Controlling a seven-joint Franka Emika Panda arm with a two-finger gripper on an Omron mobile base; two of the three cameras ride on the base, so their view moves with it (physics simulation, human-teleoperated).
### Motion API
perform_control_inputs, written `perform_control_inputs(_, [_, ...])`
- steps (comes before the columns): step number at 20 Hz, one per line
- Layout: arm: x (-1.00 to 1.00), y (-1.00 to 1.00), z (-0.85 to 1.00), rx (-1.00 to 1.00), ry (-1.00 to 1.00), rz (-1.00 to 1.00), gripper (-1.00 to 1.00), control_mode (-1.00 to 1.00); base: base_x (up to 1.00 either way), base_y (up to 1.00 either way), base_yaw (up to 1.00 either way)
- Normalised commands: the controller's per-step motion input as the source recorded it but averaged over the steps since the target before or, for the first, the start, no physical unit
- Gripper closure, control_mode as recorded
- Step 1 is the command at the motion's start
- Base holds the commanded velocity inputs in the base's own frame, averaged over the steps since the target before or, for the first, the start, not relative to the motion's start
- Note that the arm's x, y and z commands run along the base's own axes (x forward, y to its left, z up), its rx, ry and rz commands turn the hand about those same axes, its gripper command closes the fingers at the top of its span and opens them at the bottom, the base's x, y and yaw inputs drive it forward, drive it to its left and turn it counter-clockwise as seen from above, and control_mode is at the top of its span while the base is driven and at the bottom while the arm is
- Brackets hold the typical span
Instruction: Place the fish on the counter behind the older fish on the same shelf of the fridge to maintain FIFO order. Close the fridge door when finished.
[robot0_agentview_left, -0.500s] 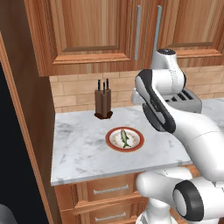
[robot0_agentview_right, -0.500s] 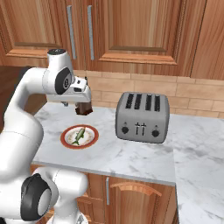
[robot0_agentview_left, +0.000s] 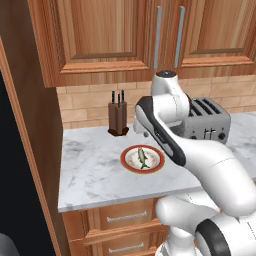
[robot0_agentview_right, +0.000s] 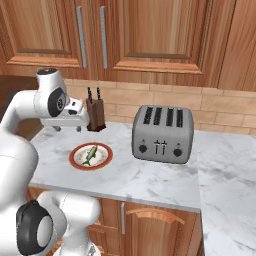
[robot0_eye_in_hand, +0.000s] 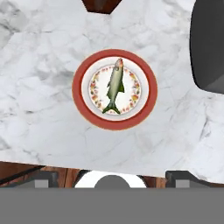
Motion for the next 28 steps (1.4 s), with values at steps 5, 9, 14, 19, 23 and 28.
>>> perform_control_inputs(5, [0.32, 0.03, -0.77, 0.02, 0.09, 0.03, -1.00, -1.00, 0.00, 0.00, 0.00])
perform_control_inputs(9, [0.10, -0.02, -0.57, 0.00, 0.00, 0.01, -1.00, -1.00, 0.00, 0.00, 0.00])
perform_control_inputs(14, [0.66, -0.08, -0.63, 0.00, 0.03, 0.00, -1.00, -1.00, 0.00, 0.00, 0.00])
perform_control_inputs(19, [0.52, -0.19, -0.65, 0.00, 0.02, 0.03, -1.00, -1.00, 0.00, 0.00, 0.00])
perform_control_inputs(23, [0.41, -0.08, -0.51, 0.00, 0.06, 0.07, -1.00, -1.00, 0.00, 0.00, 0.00])
perform_control_inputs(28, [0.35, 0.00, -0.23, 0.00, 0.00, 0.01, -1.00, -1.00, 0.00, 0.00, 0.00])
